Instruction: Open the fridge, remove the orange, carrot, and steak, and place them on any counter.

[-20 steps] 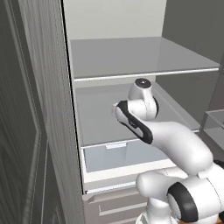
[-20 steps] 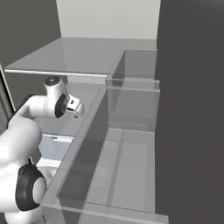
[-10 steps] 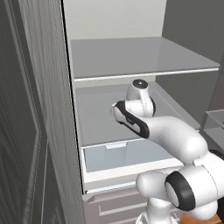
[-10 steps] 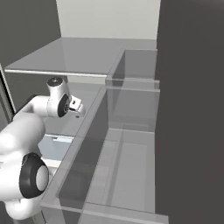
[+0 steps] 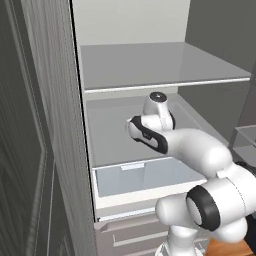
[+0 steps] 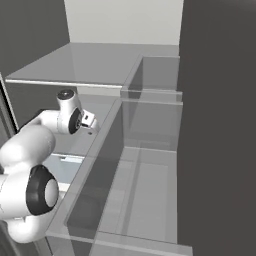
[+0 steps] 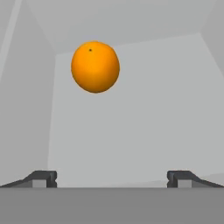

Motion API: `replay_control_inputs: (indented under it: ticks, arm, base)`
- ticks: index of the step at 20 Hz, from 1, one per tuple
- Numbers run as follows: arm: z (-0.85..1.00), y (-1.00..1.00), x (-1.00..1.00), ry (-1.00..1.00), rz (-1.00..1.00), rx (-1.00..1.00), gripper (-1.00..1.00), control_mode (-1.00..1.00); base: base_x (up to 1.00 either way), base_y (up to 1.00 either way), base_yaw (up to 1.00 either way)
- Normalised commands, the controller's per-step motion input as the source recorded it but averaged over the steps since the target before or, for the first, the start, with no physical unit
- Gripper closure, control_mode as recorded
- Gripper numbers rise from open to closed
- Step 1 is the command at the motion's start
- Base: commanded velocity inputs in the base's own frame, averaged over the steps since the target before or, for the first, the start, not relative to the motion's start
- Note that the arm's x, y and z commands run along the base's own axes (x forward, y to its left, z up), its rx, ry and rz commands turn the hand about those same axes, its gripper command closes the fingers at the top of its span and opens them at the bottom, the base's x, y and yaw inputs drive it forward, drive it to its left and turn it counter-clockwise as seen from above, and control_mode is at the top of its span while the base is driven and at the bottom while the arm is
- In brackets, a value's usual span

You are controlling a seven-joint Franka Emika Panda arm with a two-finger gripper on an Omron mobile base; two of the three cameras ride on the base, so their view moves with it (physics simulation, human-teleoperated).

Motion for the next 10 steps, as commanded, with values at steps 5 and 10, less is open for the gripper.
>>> replay_control_inputs:
  ticks: [5,10]
  arm:
    - [-0.06,0.04,0.18,0.00,0.00,0.00,-1.00,-1.00]
    - [-0.08,0.03,0.23,0.00,0.00,0.00,-1.00,-1.00]
  base:
    - [0.00,0.00,0.00]
    - [0.00,0.00,0.00]
